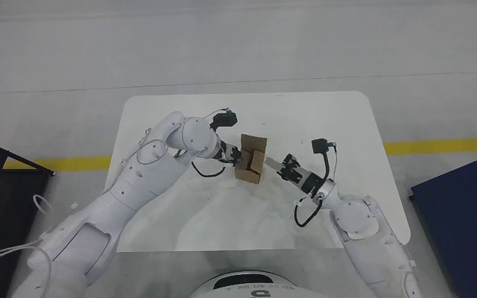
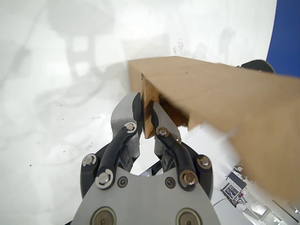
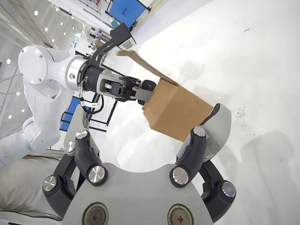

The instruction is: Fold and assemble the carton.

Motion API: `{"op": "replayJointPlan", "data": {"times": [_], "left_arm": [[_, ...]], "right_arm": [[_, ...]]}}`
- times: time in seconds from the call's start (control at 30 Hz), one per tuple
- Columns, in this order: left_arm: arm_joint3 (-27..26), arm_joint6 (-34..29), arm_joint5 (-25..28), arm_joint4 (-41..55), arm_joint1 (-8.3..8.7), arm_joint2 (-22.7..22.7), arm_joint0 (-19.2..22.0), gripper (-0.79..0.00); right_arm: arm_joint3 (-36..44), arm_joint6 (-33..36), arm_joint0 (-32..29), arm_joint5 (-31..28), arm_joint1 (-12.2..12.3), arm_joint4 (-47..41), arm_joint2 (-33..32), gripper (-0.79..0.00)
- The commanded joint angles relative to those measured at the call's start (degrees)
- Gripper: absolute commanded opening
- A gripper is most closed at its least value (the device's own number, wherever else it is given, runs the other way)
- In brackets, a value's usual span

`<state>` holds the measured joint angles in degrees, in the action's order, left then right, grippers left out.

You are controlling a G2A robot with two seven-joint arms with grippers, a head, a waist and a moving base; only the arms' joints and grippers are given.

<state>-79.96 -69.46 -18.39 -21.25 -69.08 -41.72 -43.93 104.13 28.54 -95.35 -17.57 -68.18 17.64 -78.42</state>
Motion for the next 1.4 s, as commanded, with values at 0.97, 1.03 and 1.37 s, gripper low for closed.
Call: {"op": "replayJointPlan", "data": {"times": [0.97, 1.03, 1.37], "left_arm": [[-1.52, -8.57, 9.14, -4.18, 3.46, -3.11, -7.88, 0.0], [-0.37, -7.53, 7.98, -4.33, 3.04, -2.26, -7.33, 0.0], [4.12, -4.65, 6.01, -4.93, 2.11, -0.99, -5.76, 0.0]], "right_arm": [[1.92, -6.91, 13.81, 7.29, -1.01, 36.6, 13.17, 0.0], [0.87, -4.82, 14.94, 5.77, -1.12, 34.65, 13.82, -0.009], [-3.59, 9.23, 16.84, -9.3, -0.28, 15.11, 12.6, -0.04]]}}
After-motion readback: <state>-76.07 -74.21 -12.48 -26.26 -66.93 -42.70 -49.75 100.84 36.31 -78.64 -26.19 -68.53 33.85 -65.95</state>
